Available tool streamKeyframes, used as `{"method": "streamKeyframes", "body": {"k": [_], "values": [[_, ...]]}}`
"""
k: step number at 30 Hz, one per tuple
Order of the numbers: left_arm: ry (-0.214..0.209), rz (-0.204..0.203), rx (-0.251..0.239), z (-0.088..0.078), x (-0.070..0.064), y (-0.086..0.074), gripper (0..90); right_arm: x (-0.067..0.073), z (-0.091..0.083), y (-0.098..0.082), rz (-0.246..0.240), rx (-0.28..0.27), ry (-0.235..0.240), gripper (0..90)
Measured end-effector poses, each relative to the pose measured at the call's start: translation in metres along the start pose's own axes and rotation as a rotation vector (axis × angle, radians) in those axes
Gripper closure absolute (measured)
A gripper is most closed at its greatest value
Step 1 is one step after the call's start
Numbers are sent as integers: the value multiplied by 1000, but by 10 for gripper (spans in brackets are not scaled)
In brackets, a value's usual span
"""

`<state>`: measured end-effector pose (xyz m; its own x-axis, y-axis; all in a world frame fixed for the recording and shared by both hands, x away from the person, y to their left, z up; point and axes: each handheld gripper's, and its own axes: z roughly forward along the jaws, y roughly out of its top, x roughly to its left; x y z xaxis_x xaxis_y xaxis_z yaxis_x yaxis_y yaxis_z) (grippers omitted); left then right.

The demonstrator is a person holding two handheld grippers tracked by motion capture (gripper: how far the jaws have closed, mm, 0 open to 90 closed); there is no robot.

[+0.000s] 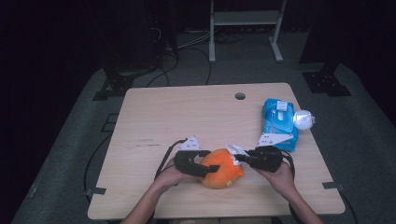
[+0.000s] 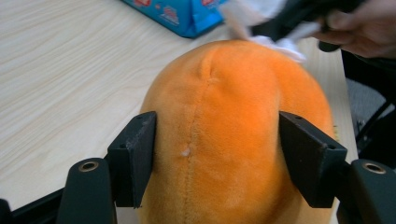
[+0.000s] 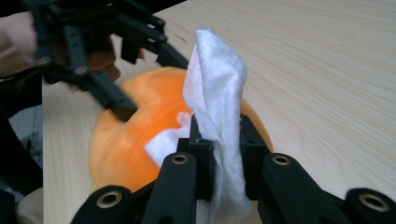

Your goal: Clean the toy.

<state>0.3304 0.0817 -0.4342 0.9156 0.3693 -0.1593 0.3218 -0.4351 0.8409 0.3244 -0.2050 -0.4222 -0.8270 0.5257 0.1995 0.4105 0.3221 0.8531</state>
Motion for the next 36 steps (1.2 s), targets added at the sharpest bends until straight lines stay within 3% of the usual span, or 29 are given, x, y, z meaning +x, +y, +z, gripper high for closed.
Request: {"method": "streamKeyframes", "body": {"k": [2, 7, 12, 16, 22, 26, 29, 36], "values": [[2, 12, 3, 1, -2, 1, 312, -3, 2, -1, 12, -3, -2, 794], [35, -7, -17, -1, 3, 1, 314, -5, -1, -2, 23, 4, -8, 795], [90, -28, -53, -1, 3, 3, 337, 6, -6, 4, -12, -27, 2, 795], [77, -12, -38, -1, 2, 3, 348, 13, -1, 8, -56, -12, -12, 795], [88, -82, -51, -5, 12, -1, 344, -2, -4, -1, 9, -3, -18, 795], [90, -85, -51, -4, 10, -1, 337, 1, -6, -1, -3, -4, -16, 795], [64, -66, -52, -2, 6, 0, 326, 3, -3, 1, -11, -1, -16, 795], [1, 29, -29, 5, -14, 8, 261, -4, -2, 0, 12, -7, -18, 795]]}}
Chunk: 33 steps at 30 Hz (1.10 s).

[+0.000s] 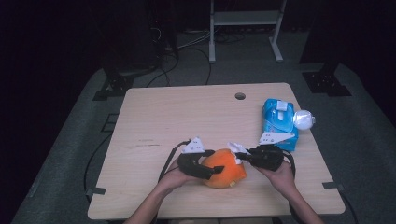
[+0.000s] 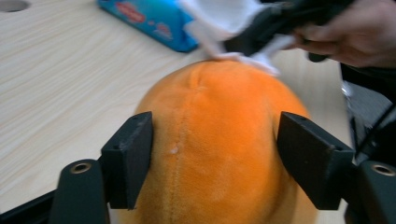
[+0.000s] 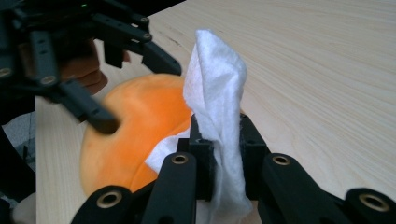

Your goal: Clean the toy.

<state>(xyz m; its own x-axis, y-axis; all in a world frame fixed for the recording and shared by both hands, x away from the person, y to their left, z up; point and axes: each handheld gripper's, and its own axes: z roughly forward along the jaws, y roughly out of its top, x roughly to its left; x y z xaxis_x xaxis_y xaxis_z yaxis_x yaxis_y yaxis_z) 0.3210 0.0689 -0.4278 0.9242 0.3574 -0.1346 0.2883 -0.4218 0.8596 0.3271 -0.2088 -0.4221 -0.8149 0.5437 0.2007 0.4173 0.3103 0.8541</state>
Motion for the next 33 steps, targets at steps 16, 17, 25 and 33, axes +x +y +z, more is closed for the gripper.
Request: {"method": "streamKeyframes", "body": {"k": [16, 17, 25, 33], "values": [[-11, 86, 26, 6, -7, -1, 214, 20, 0, 11, -55, -16, 48, 795], [-15, 82, 25, 4, -6, -1, 214, 20, 1, 10, -59, -14, 45, 795], [-42, 70, 21, 1, 1, -5, 229, -4, -3, -4, 20, 18, 17, 794], [-24, -15, 28, 3, 8, -4, 92, -4, -3, -4, 13, 27, 11, 795]]}}
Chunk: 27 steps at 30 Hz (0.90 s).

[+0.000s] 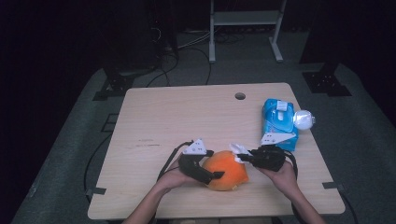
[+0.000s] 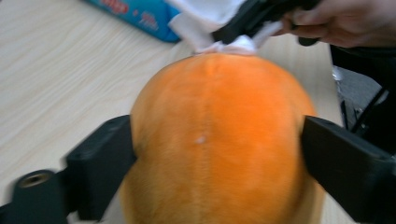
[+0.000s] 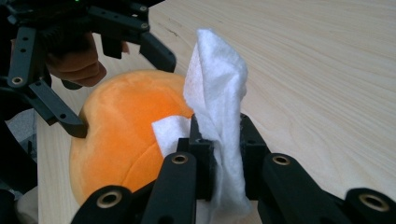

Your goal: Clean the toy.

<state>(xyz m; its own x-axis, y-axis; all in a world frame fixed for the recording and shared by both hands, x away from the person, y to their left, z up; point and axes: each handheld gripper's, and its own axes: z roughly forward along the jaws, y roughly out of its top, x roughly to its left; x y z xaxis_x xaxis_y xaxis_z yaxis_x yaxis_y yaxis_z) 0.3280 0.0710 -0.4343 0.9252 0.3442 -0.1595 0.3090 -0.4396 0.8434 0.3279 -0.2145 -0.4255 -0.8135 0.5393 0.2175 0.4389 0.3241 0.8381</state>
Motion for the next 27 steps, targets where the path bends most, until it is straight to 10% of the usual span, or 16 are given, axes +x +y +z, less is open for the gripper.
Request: {"method": "streamKeyframes", "body": {"k": [6, 15, 22, 27], "values": [[-12, -14, -7, 7, -2, -3, 112, 3, -2, 4, -4, -19, 5, 794], [42, 155, -5, 10, -22, 4, 235, 35, 6, 17, -115, -17, 49, 793], [18, 121, -24, 7, -15, 0, 196, 17, -3, 7, -69, -6, 17, 791], [-5, -2, -24, 8, -2, -4, 70, 14, -4, 5, -55, 2, 15, 791]]}}
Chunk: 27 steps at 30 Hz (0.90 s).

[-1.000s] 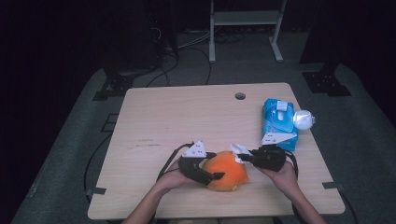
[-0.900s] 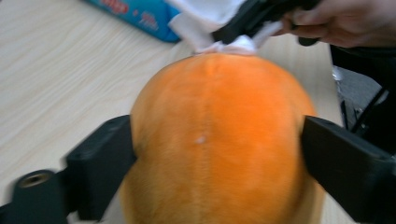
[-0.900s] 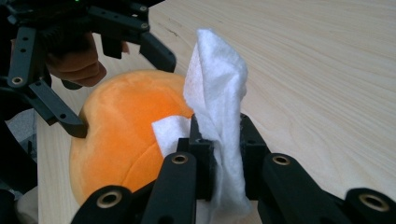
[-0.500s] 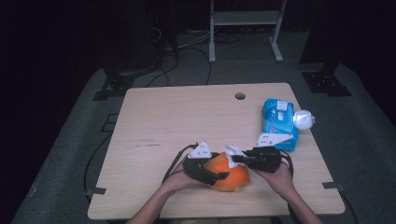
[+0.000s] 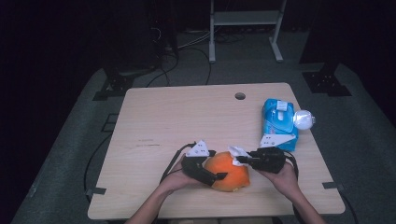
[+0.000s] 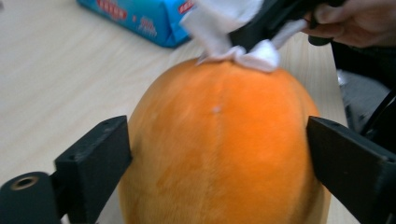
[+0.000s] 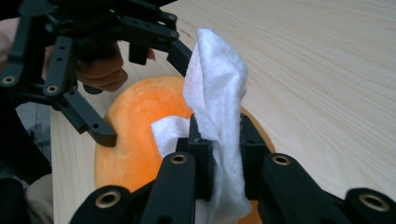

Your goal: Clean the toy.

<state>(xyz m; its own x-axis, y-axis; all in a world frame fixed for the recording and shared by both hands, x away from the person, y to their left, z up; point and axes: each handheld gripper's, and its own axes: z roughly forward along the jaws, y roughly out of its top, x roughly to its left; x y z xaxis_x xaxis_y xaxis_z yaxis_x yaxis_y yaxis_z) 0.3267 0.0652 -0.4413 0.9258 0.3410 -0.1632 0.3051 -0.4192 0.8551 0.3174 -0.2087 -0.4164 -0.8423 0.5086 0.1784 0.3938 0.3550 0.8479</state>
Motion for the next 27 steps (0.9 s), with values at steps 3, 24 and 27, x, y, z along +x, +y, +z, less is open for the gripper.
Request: {"method": "streamKeyframes", "body": {"k": [3, 24, 27], "values": [[0, 4, 9, 1, -2, -1, 115, 2, 2, 2, -11, 0, -5, 793], [49, 12, 26, -9, 2, 3, 93, 5, 6, 2, -26, 20, -11, 793], [84, 76, 25, -12, -5, 8, 197, 10, 6, 6, -28, 8, -11, 794]]}}
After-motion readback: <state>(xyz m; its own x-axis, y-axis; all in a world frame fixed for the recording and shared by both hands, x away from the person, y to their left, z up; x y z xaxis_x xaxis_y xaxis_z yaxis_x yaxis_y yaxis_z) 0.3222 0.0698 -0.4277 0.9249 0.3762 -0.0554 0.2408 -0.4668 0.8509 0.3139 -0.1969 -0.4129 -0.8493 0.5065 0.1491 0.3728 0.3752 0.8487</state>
